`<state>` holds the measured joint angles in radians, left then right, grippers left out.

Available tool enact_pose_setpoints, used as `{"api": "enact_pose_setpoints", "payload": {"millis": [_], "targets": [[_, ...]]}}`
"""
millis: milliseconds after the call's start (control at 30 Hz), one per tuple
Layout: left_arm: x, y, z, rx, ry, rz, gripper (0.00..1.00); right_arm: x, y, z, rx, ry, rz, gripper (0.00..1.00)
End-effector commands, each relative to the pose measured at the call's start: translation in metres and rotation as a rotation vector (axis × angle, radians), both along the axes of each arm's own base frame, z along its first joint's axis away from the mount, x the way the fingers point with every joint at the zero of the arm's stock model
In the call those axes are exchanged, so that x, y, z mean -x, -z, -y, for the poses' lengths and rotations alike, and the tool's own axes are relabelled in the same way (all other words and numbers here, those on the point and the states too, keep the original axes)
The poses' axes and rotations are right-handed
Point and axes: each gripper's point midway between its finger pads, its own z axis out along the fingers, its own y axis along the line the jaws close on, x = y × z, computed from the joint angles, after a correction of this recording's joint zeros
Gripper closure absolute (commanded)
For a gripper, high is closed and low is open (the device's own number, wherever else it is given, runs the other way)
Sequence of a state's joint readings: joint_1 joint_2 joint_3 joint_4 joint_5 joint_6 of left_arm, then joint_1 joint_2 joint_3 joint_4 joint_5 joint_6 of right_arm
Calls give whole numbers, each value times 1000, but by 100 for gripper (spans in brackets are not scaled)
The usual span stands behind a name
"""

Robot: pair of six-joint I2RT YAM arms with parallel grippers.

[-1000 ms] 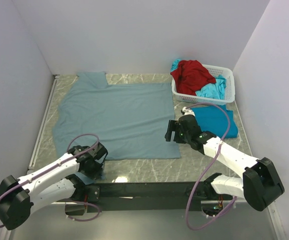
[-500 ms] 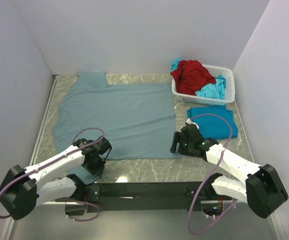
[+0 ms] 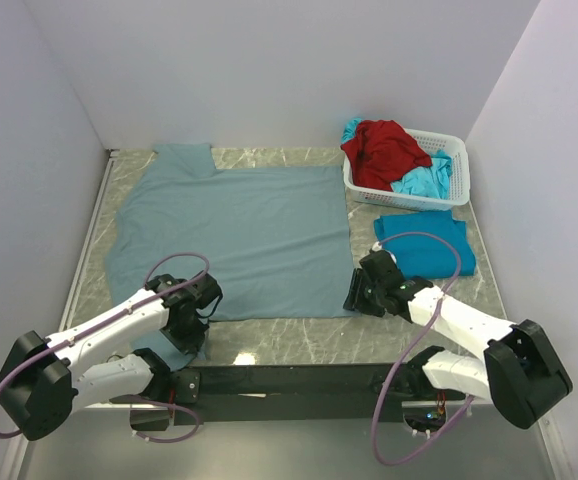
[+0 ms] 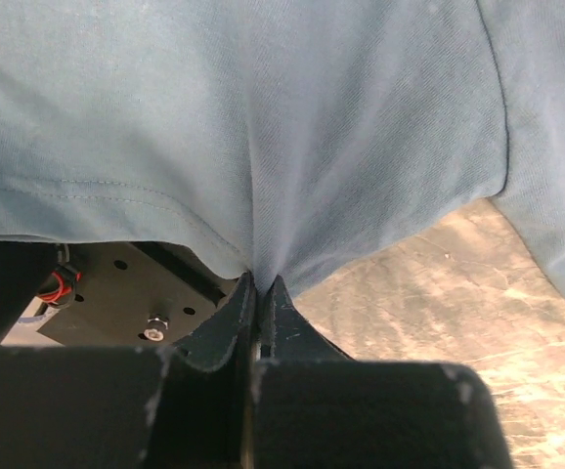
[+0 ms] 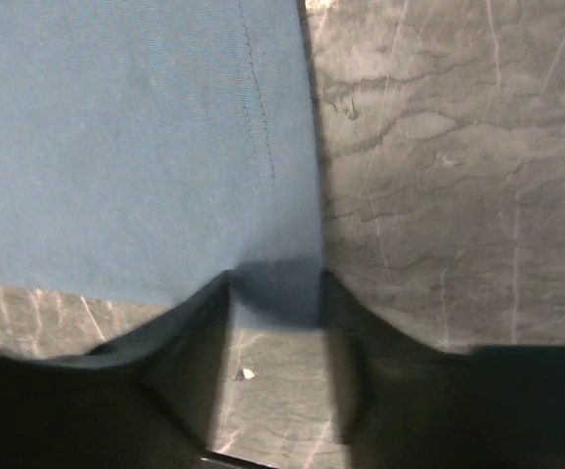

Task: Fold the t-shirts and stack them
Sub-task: Fold the tshirt

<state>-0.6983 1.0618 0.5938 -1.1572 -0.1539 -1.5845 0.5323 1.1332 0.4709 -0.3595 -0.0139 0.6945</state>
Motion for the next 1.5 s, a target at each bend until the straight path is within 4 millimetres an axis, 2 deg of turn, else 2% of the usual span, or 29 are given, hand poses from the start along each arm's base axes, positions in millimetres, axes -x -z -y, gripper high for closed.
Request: {"api": "enact_pose_setpoints", "payload": {"millis": [0, 100, 300, 500, 600, 833, 967, 1167, 1300, 1467], "targets": [[0, -9, 0, 3, 33, 5, 99, 12, 12, 5, 25, 16, -54, 55], [-2, -11, -1, -8, 46, 7, 99, 13, 14, 7, 36, 21, -65, 76], [1, -14, 1, 16, 71, 7, 99, 26, 10, 15, 57, 2, -82, 100], [7, -17, 6, 60, 112, -12, 99, 46, 7, 15, 18, -6, -116, 100], [4, -18, 4, 42, 114, -2, 99, 42, 4, 21, 50, 12, -93, 100], [-10, -30, -2, -32, 109, 33, 99, 25, -9, 8, 16, -11, -58, 100], [-19, -39, -9, -101, 126, 45, 99, 14, -20, 7, 33, -18, -26, 100], [-46, -50, -12, -228, 214, 33, 99, -10, -41, 4, 58, -13, 35, 100], [-74, -64, -10, -276, 265, 89, 100, -29, -56, 6, 69, 9, 81, 100], [-102, -64, -10, -300, 342, 86, 99, -51, -77, 4, 44, 21, 138, 100]]}}
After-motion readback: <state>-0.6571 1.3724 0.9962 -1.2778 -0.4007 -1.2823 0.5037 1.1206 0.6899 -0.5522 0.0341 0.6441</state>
